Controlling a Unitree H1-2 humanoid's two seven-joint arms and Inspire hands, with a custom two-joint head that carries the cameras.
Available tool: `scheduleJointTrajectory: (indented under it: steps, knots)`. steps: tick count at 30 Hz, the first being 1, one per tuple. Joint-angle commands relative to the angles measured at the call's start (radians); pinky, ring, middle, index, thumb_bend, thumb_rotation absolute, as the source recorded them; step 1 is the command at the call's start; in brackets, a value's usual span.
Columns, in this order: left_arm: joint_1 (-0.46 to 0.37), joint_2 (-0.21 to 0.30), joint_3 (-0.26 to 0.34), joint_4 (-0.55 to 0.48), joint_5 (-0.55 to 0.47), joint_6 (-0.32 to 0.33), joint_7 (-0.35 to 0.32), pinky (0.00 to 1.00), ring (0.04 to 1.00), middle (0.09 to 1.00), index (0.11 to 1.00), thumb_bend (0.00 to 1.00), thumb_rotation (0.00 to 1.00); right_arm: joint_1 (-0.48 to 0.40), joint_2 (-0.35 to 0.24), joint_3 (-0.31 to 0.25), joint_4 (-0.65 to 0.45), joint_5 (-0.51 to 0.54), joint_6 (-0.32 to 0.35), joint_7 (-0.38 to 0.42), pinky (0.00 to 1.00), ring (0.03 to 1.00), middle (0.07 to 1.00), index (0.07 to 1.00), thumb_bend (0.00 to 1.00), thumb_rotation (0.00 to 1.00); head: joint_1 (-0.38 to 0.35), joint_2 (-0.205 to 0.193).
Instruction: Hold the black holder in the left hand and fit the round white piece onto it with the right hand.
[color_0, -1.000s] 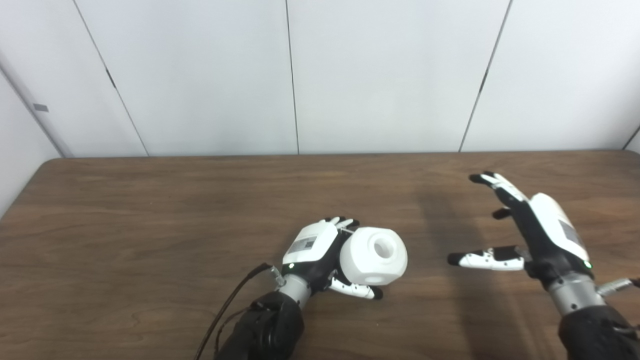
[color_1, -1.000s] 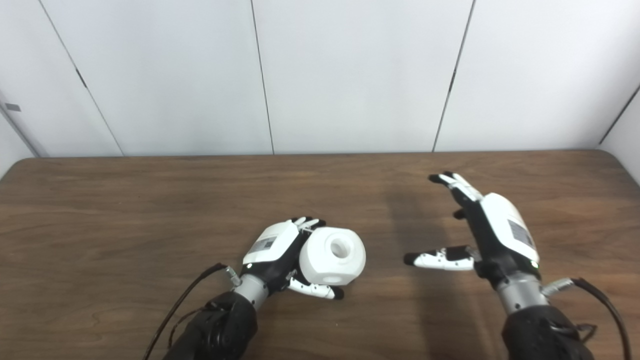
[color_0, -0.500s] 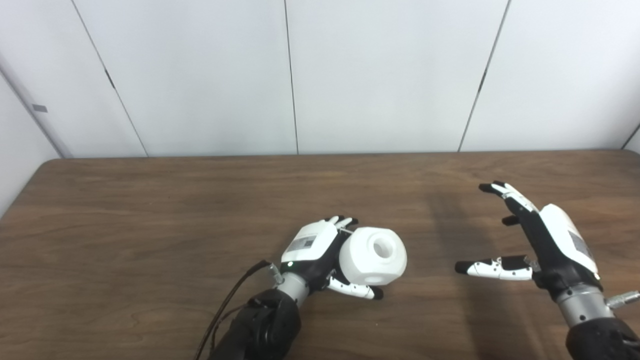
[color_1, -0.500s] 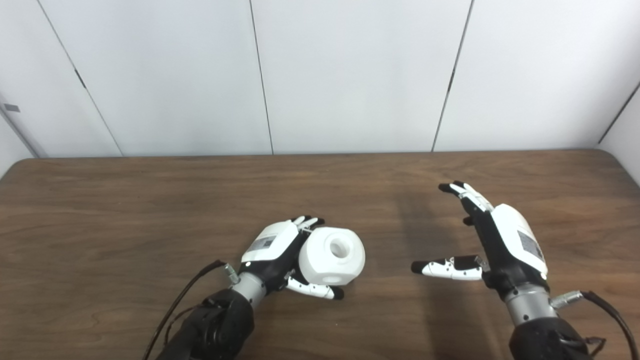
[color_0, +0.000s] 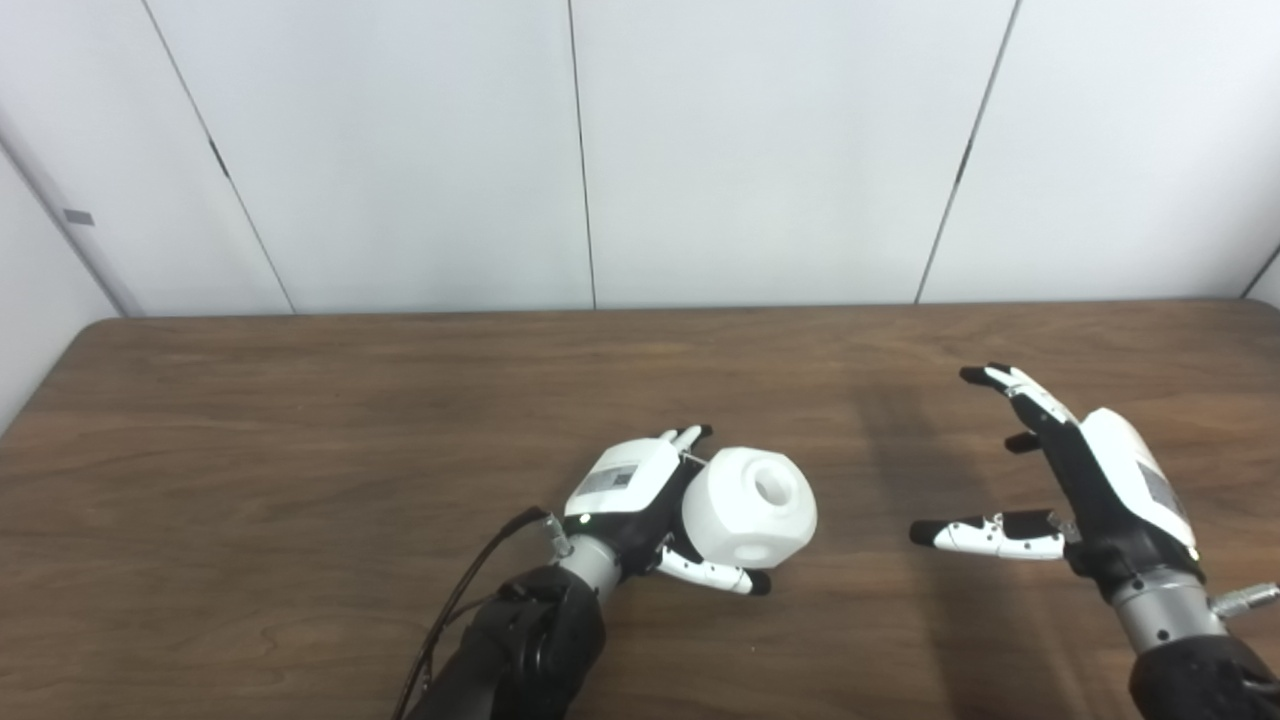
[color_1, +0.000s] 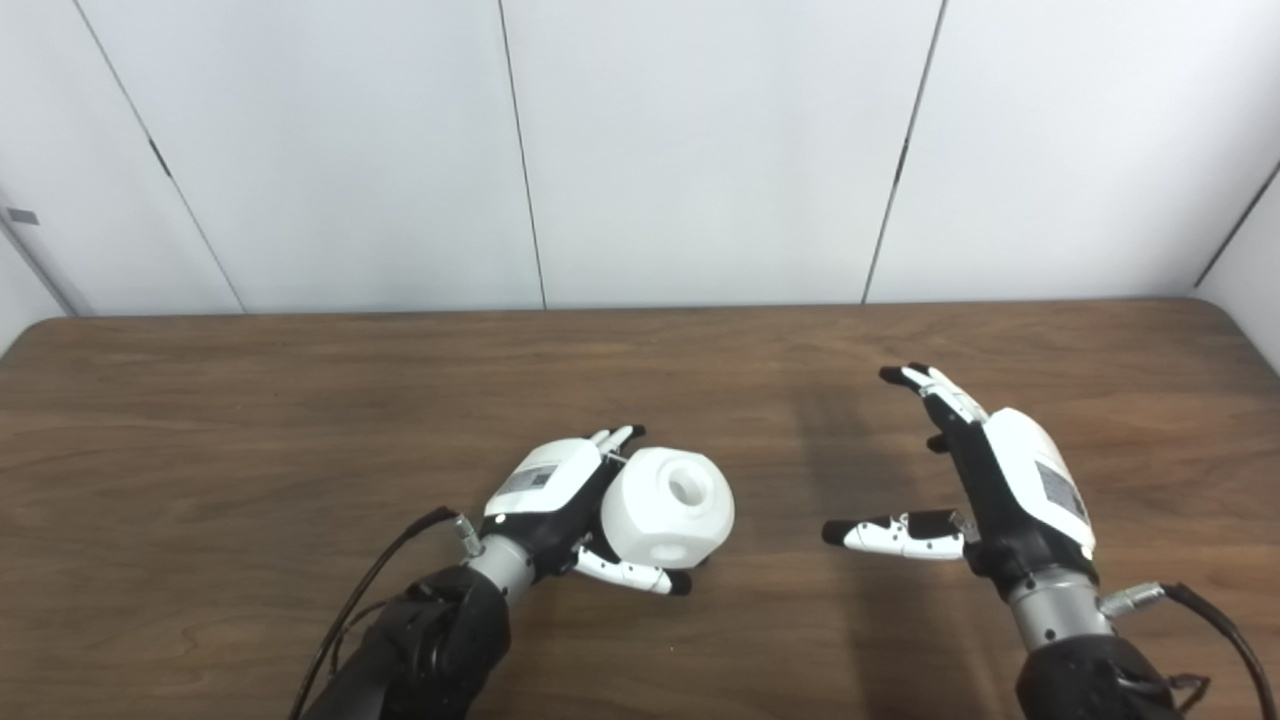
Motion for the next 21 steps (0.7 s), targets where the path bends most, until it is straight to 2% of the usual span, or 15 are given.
scheduleJointTrajectory:
  steps: [1, 9, 21]
  knots:
    - [0.008, 0.036, -0.012, 0.014, 0.034, 0.046, -0.065, 1.0, 1.0, 1.0, 0.931, 1.0, 0.38, -0.02, -0.014, -0.006, -0.021, 0.001, -0.007, -0.027, 0.72, 0.931, 0.931, 0.862, 0.9, 0.26, 0.0, 0.001]
    - [0.002, 0.049, -0.023, 0.014, 0.04, 0.072, -0.112, 1.0, 1.0, 1.0, 0.986, 1.0, 0.36, -0.021, -0.015, -0.007, -0.022, 0.0, -0.005, -0.028, 0.72, 0.929, 0.93, 0.863, 0.9, 0.26, 0.001, 0.0]
    - [0.001, 0.049, -0.016, 0.02, 0.032, 0.083, -0.131, 0.97, 1.0, 1.0, 0.982, 1.0, 0.35, -0.02, -0.017, -0.008, -0.02, 0.006, -0.007, -0.036, 0.72, 0.928, 0.929, 0.863, 0.91, 0.27, 0.001, 0.0]
